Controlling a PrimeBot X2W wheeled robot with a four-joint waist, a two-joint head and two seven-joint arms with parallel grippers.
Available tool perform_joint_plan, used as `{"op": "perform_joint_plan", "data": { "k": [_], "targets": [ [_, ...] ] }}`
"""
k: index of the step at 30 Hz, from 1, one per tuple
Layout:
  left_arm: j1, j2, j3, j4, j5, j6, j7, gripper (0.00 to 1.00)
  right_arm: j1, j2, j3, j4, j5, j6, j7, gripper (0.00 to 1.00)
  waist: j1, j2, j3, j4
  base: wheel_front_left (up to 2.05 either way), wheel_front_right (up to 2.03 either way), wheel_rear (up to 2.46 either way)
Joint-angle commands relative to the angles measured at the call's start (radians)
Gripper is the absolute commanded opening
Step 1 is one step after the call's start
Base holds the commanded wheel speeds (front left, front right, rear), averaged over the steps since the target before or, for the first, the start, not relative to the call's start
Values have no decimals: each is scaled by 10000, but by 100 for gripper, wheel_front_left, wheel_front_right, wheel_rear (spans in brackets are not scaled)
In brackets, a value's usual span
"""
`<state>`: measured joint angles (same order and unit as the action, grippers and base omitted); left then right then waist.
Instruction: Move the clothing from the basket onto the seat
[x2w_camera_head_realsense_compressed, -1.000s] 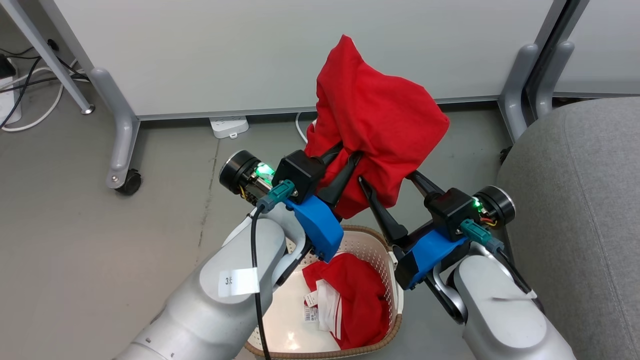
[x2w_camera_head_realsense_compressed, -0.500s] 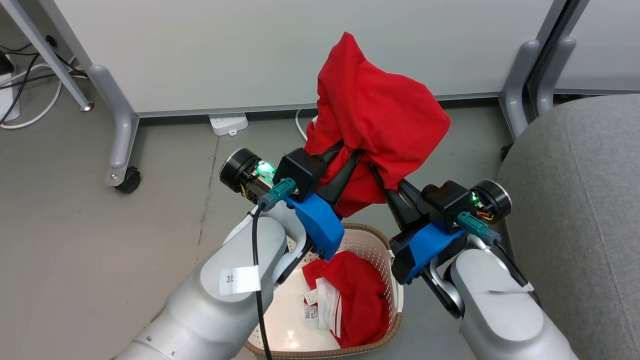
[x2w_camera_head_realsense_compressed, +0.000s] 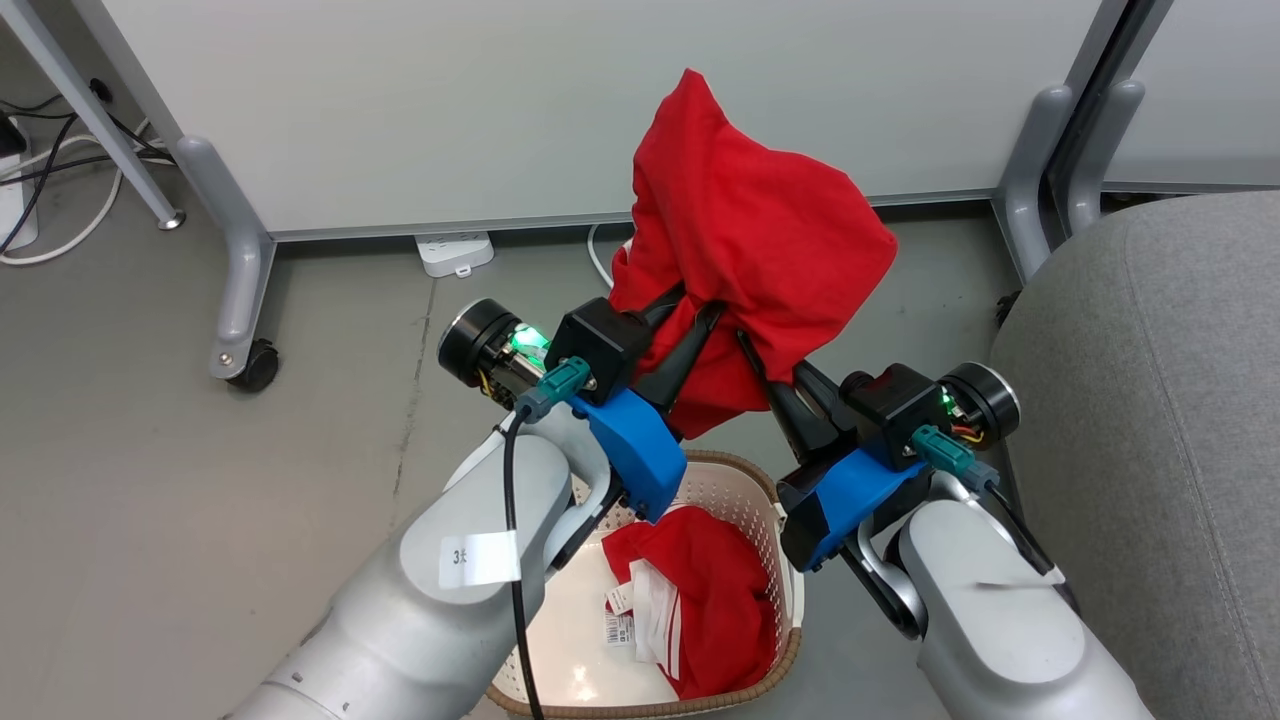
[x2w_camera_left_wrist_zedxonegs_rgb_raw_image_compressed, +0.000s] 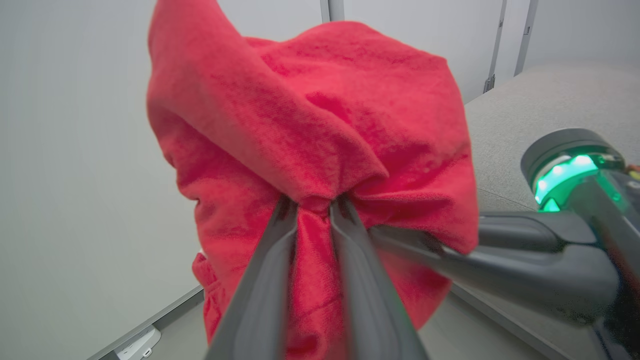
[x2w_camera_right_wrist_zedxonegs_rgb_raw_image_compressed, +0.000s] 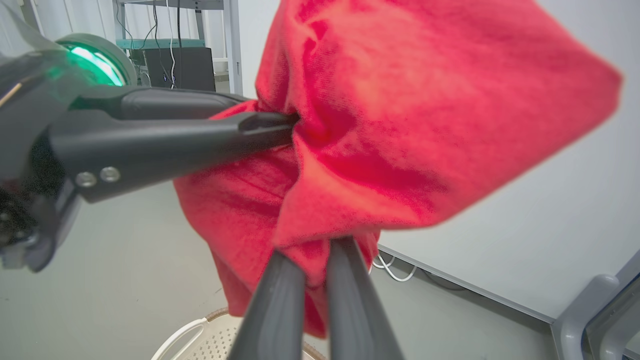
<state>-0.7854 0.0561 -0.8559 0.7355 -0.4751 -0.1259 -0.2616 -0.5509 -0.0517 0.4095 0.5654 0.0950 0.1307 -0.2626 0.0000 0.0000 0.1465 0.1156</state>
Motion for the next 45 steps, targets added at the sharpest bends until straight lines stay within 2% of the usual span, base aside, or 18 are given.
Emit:
{"op": "perform_joint_plan", "data": {
  "k": [1,2,14,23,36,45],
  "targets": [
    [-116,29,88,16,-12,-73,-51,96,8,21,19,-9,32,1,-35,0,0,0,-7,-6,0,0,0],
    [-108,26,141,3,19,-73,-51,100,14,21,25,-15,37,1,-35,0,0,0,-10,-7,0,0,0],
    [50,26,404,-40,275,-43,-51,100,93,19,-110,-49,121,1,-36,0,0,0,82,-98,0,0,0],
    [92,83,477,-62,368,-44,-51,100,197,19,-365,-188,113,1,-36,0,0,0,253,-441,0,0,0],
    [205,216,315,-495,717,-43,-49,100,57,-178,-1523,-864,-221,1,-36,0,0,0,816,-1289,0,0,0],
    [583,356,222,-1303,1073,-33,-51,100,231,-413,-2435,-1712,-338,1,-36,0,0,0,1379,-2278,0,0,0]
  ]
}}
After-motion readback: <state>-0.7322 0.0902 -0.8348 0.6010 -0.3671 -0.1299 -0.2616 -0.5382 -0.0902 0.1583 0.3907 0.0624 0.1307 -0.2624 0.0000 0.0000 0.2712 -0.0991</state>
